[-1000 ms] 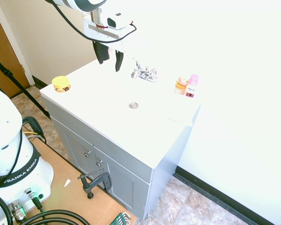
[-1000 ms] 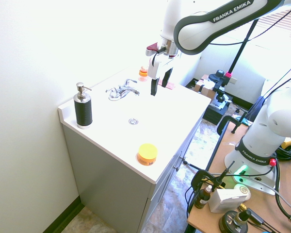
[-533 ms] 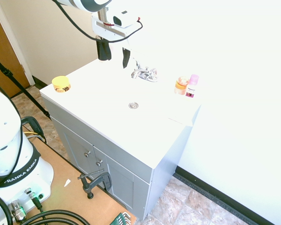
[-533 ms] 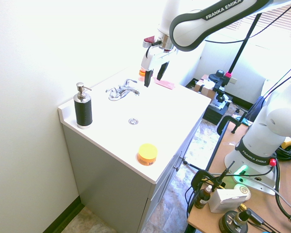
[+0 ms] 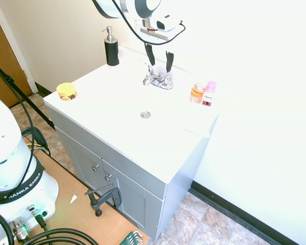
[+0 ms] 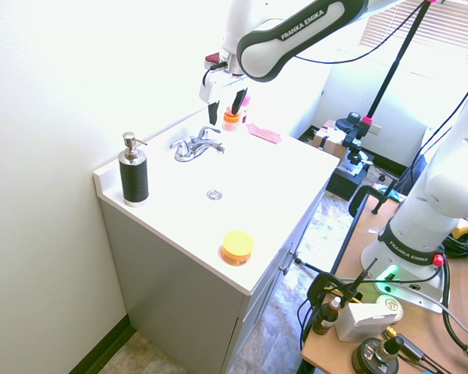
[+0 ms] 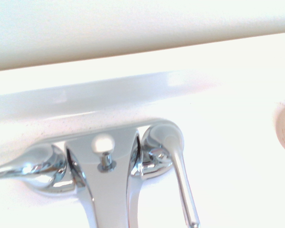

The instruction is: Turn off the cold water

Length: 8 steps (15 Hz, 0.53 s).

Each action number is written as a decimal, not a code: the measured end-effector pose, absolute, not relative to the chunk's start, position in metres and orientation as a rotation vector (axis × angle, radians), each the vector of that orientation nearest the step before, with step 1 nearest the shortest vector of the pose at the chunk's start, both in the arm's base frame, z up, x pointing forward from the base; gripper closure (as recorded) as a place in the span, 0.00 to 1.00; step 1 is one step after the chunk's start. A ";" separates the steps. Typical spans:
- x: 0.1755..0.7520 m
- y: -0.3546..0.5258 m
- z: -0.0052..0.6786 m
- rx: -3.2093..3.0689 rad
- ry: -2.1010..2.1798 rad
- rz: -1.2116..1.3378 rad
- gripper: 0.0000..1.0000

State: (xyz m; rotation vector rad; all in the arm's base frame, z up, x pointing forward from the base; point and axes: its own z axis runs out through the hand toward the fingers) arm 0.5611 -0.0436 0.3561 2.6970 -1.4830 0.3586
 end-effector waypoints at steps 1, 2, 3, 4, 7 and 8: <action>0.568 -0.044 0.351 2.692 -1.484 0.353 0.00; 0.572 -0.043 0.345 2.688 -1.482 0.346 0.00; 0.574 -0.043 0.338 2.681 -1.479 0.333 0.00; 0.574 -0.042 0.330 2.672 -1.477 0.319 0.00; 0.573 -0.053 0.314 2.641 -1.476 0.300 0.00; 0.573 -0.059 0.311 2.630 -1.486 0.296 0.00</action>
